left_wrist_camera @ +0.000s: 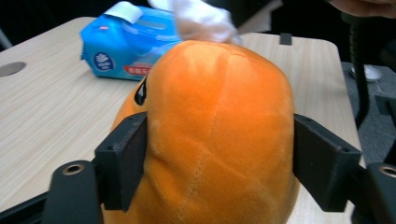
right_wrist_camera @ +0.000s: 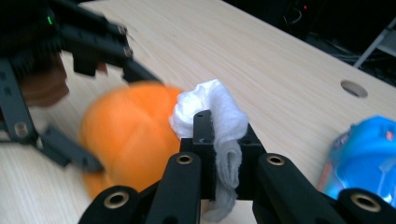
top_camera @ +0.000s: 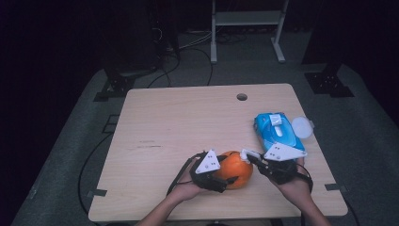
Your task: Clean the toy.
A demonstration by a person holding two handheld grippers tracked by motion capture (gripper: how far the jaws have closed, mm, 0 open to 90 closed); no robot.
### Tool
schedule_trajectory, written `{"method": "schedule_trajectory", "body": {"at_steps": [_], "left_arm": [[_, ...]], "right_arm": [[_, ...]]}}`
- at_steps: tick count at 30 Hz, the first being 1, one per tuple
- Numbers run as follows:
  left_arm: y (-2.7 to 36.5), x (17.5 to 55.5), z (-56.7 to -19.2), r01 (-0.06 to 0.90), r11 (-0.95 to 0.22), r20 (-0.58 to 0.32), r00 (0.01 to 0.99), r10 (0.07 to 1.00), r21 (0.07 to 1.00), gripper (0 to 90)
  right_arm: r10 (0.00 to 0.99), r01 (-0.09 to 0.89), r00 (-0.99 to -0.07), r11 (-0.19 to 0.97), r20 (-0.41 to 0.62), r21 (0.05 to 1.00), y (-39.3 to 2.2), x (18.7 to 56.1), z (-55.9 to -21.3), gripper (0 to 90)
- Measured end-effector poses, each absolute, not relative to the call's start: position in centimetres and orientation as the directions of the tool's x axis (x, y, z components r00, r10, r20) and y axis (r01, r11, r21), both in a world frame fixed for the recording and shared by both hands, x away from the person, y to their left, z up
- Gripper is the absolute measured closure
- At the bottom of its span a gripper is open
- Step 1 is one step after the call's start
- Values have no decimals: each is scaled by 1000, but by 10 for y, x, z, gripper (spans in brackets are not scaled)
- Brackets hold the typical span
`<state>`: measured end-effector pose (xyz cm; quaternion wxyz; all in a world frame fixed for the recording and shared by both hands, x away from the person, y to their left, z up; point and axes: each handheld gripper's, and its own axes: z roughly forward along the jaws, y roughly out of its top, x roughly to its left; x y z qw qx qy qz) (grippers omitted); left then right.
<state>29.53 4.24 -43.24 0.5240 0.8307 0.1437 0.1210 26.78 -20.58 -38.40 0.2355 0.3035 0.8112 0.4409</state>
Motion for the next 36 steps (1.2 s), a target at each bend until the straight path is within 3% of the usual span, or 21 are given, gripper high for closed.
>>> {"method": "schedule_trajectory", "body": {"at_steps": [7, 12, 20, 27, 36], "left_arm": [[41, 297, -434, 152, -389, 21, 914, 406, 909, 200], [34, 290, -435, 92, -423, 79, 926, 368, 901, 200], [34, 292, -434, 78, -414, 90, 924, 371, 907, 214], [46, 302, -434, 167, -357, -5, 910, 414, 919, 206], [41, 300, -437, 185, -350, -7, 892, 452, 918, 200]], "right_arm": [[655, 250, -744, 457, -133, 853, -192, 256, -378, 826], [599, 201, -785, 487, -157, 850, -168, 247, -376, 826], [655, 221, -737, 466, -166, 857, -183, 260, -375, 826], [705, 281, -694, 454, -148, 845, -204, 269, -384, 826], [642, 232, -753, 467, -146, 853, -180, 254, -377, 826]]}}
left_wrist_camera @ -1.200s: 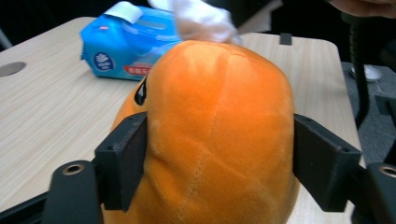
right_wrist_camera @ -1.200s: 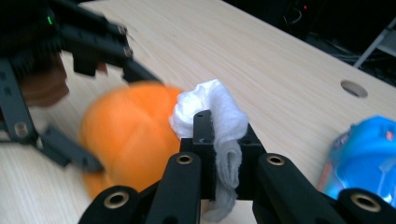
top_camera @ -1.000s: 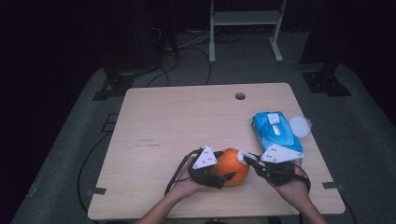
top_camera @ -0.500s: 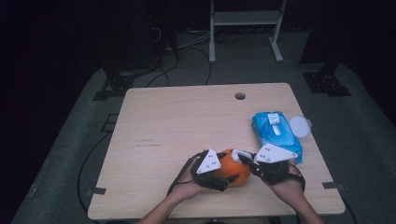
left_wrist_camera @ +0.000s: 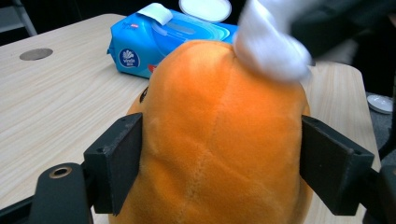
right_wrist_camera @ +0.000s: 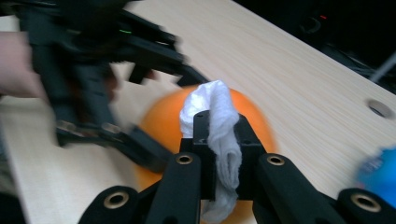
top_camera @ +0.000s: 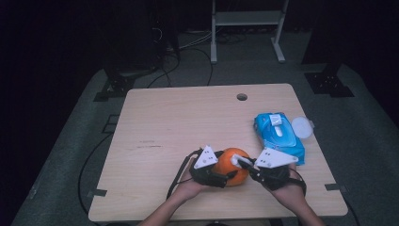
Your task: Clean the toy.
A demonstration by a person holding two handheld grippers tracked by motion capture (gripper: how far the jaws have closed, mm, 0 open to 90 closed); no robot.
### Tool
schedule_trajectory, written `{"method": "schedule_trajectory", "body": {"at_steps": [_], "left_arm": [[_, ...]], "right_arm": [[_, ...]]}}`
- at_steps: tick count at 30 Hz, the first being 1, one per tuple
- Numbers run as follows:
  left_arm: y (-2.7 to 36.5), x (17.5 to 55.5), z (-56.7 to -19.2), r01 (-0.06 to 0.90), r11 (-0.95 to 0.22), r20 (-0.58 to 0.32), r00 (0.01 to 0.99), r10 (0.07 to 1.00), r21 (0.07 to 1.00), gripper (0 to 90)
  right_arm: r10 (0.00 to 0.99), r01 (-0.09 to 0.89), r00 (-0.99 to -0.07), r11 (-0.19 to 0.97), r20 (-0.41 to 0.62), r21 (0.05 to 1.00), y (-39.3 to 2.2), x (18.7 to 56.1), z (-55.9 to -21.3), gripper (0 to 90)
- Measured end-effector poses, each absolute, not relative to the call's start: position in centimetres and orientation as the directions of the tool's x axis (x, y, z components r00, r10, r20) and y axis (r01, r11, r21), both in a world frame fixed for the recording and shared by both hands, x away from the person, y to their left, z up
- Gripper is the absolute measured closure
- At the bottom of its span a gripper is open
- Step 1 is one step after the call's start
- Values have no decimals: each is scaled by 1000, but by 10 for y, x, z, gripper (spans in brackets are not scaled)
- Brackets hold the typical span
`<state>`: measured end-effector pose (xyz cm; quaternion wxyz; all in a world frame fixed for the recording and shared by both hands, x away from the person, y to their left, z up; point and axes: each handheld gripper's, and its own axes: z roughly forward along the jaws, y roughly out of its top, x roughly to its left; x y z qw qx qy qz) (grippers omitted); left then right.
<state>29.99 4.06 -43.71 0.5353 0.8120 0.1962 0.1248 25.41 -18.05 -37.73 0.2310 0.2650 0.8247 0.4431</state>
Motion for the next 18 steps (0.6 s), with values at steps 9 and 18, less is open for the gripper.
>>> {"method": "schedule_trajectory", "body": {"at_steps": [9, 18], "left_arm": [[49, 306, -436, 161, -347, -28, 933, 359, 924, 89], [51, 310, -448, 134, -386, -7, 950, 313, 913, 97]], "right_arm": [[604, 202, -779, 497, -170, 844, -171, 250, -380, 825], [608, 207, -777, 490, -162, 846, -175, 250, -381, 825]]}}
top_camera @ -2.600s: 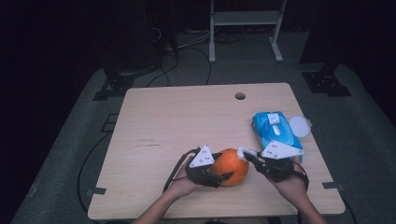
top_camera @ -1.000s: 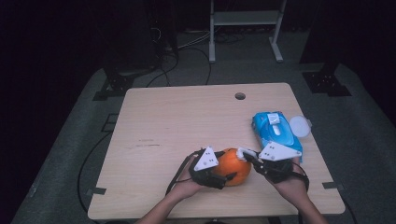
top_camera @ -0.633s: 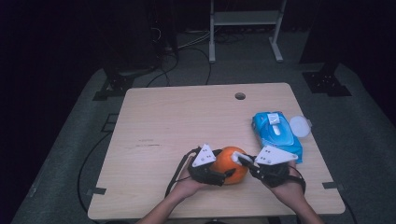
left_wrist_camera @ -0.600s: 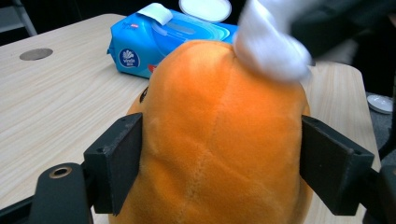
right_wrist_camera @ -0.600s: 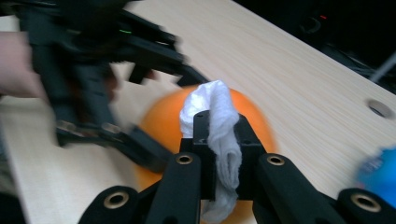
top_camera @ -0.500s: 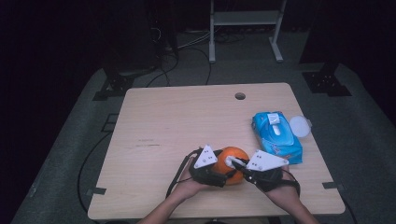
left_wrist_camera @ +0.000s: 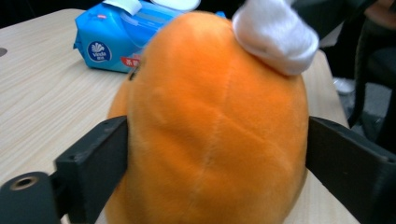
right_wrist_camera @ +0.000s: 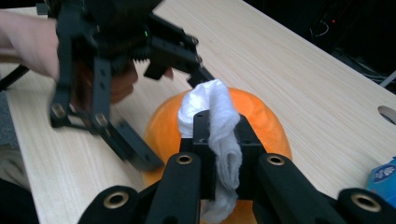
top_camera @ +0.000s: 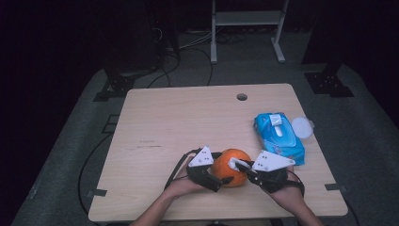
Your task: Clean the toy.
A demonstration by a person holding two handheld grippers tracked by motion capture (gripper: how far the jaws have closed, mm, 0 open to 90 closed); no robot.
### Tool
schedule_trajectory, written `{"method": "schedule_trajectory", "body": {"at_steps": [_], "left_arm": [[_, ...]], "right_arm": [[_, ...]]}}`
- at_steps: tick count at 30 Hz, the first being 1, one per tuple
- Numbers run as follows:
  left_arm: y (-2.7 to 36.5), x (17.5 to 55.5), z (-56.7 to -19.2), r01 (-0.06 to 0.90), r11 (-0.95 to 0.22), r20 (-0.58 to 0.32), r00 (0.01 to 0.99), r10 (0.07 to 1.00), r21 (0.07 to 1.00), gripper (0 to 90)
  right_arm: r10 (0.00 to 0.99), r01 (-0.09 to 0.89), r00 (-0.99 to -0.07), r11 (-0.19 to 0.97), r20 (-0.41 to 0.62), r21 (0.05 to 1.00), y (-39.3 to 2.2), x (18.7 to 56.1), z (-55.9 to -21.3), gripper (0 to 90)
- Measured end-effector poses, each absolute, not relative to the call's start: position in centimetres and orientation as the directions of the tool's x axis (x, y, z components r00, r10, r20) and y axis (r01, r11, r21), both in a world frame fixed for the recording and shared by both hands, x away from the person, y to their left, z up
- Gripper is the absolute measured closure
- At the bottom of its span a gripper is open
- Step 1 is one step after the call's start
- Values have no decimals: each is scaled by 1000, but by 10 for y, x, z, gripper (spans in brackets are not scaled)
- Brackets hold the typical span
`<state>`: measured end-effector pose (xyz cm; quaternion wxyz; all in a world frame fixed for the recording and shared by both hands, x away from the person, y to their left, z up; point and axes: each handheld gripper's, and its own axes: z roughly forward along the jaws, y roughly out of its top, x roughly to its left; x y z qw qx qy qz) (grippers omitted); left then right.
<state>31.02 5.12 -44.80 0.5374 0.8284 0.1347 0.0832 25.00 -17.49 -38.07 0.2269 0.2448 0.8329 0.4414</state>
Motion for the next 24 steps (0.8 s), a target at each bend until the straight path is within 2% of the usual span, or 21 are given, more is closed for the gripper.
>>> {"method": "schedule_trajectory", "body": {"at_steps": [3, 7, 14, 17, 19, 22, 24], "left_arm": [[45, 305, -447, 111, -398, 35, 939, 341, 911, 178], [40, 299, -444, 78, -422, 84, 932, 351, 903, 215], [47, 308, -445, 170, -360, -15, 919, 395, 917, 233], [48, 309, -445, 178, -351, -29, 921, 389, 919, 209], [50, 311, -446, 164, -346, -44, 943, 330, 924, 127], [55, 313, -447, 124, -367, -8, 953, 302, 922, 91], [57, 317, -449, 151, -363, -36, 951, 306, 919, 75]], "right_arm": [[593, 191, -786, 500, -174, 845, -167, 245, -379, 825], [547, 156, -811, 544, -207, 825, -152, 240, -381, 825], [629, 193, -753, 493, -194, 848, -178, 252, -376, 825], [661, 231, -733, 464, -160, 855, -194, 261, -378, 825], [668, 245, -729, 458, -149, 854, -198, 262, -380, 825], [662, 241, -734, 461, -150, 854, -197, 260, -381, 825], [652, 232, -742, 468, -156, 853, -194, 259, -380, 825]]}}
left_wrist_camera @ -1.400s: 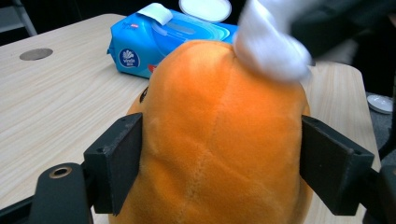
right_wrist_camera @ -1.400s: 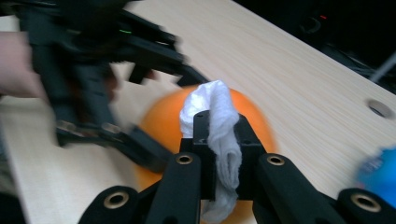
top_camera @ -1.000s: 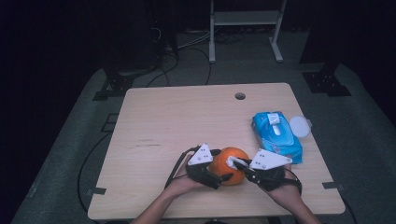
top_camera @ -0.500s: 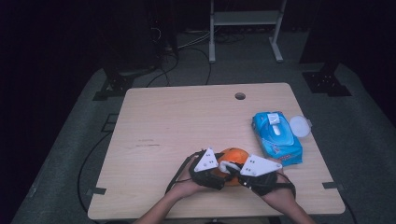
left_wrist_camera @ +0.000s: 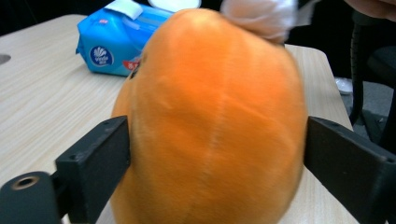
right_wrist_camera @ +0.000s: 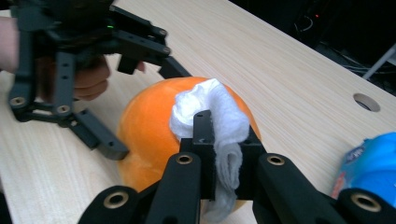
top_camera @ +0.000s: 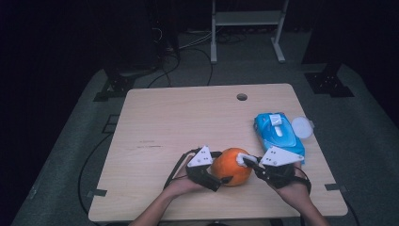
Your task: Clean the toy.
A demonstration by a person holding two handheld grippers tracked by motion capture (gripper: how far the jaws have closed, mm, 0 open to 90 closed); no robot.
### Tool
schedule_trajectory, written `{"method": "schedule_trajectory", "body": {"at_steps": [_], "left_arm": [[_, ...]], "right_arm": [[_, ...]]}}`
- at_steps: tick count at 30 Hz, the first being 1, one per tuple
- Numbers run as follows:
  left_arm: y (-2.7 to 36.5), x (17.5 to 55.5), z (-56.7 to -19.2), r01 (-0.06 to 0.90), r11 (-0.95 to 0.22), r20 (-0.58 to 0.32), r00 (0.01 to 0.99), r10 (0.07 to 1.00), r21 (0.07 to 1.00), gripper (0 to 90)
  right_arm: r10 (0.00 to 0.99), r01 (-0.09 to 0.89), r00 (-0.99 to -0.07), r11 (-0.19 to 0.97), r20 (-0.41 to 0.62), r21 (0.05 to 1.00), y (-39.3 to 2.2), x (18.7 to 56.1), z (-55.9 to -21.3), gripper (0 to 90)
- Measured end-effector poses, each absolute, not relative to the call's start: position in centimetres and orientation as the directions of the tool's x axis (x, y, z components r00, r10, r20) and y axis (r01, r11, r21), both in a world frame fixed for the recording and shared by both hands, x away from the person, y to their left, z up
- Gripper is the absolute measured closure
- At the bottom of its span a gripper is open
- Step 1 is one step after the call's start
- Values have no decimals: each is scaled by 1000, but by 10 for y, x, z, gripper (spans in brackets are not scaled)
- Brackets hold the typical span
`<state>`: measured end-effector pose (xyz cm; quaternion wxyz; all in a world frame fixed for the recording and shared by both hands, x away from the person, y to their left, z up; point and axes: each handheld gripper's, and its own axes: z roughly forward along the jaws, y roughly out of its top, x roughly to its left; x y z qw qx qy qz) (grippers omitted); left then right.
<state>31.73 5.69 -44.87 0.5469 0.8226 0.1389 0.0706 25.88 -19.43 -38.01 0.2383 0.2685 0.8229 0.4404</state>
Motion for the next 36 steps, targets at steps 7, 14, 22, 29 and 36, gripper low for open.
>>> {"method": "schedule_trajectory", "body": {"at_steps": [7, 14, 22, 29, 36], "left_arm": [[54, 319, -454, 162, -365, -43, 949, 313, 917, 82], [60, 305, -422, 83, -350, 43, 941, 337, 933, 316], [59, 302, -423, 87, -455, 88, 933, 350, 886, 301], [52, 302, -424, 85, -474, 102, 929, 355, 876, 274], [60, 308, -430, 59, -431, 86, 947, 309, 900, 128]], "right_arm": [[640, 223, -751, 475, -161, 851, -187, 256, -379, 825], [653, 228, -750, 407, -106, 884, -198, 259, -372, 825], [656, 315, -755, 377, -12, 871, -207, 274, -387, 825], [622, 262, -782, 402, -52, 878, -186, 261, -379, 825], [625, 263, -778, 418, -65, 869, -186, 263, -383, 825]]}}
